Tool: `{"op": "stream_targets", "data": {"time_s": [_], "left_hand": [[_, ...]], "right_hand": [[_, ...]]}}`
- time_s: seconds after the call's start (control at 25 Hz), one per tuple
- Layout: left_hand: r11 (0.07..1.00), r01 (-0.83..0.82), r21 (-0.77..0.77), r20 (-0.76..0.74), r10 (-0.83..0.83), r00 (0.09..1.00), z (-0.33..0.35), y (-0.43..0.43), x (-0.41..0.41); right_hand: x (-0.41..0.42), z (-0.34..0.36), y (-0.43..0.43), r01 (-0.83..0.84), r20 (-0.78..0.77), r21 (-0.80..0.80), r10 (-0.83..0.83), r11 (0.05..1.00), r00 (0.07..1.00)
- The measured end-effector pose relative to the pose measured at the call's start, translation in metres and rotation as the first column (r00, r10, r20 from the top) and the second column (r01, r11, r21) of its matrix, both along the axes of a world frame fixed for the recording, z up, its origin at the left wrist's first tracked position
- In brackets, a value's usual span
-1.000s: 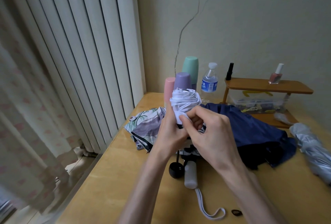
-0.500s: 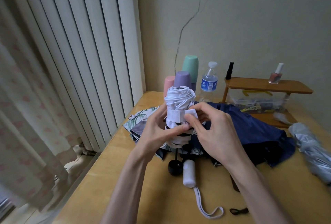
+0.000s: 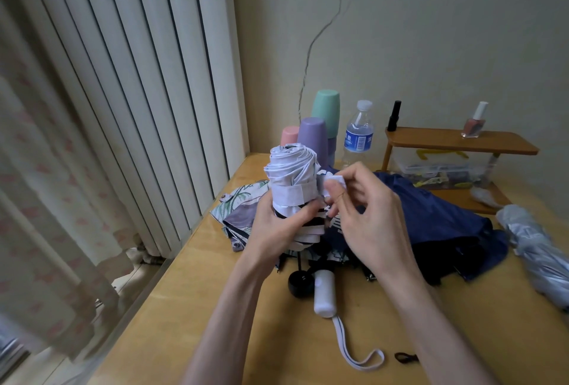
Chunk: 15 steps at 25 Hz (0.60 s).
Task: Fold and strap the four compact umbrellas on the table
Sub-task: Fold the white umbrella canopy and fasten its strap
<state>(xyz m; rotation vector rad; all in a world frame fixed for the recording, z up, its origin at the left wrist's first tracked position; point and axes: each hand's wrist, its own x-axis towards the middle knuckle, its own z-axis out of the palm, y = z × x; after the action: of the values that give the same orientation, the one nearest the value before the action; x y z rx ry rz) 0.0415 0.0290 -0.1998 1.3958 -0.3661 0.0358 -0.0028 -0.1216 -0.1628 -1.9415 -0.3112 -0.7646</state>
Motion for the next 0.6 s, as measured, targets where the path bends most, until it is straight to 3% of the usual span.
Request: {"op": "stream_targets", "data": {"time_s": [0.08, 0.24, 0.4, 0.6], "left_hand": [[0.996, -0.089, 0.013, -0.006, 0.089, 0.996, -0.002, -0.001, 0.002], [0.997, -0.064, -0.048, 0.005, 0.064, 0.998, -0.004, 0.001, 0.003], [0.971, -0.241, 0.009, 0.094, 0.239, 0.966, -0.004, -0.011, 0.006], [0.969, -0.248, 0.012, 0.252, 0.237, 0.938, 0.006, -0.030, -0.003]], "right_hand": [[0.005, -0.003, -0.005, 0.083, -0.034, 0.129, -0.079, 0.988, 0.996], [0.012, -0.007, -0.021, 0.204, -0.116, 0.264, -0.179, 0.943, 0.977], [0.002, -0.004, 0.000, 0.139, -0.027, 0.145, -0.136, 0.980, 0.990], [-0.003, 0.004, 0.010, 0.155, 0.174, -0.026, -0.148, 0.988, 0.974]]}}
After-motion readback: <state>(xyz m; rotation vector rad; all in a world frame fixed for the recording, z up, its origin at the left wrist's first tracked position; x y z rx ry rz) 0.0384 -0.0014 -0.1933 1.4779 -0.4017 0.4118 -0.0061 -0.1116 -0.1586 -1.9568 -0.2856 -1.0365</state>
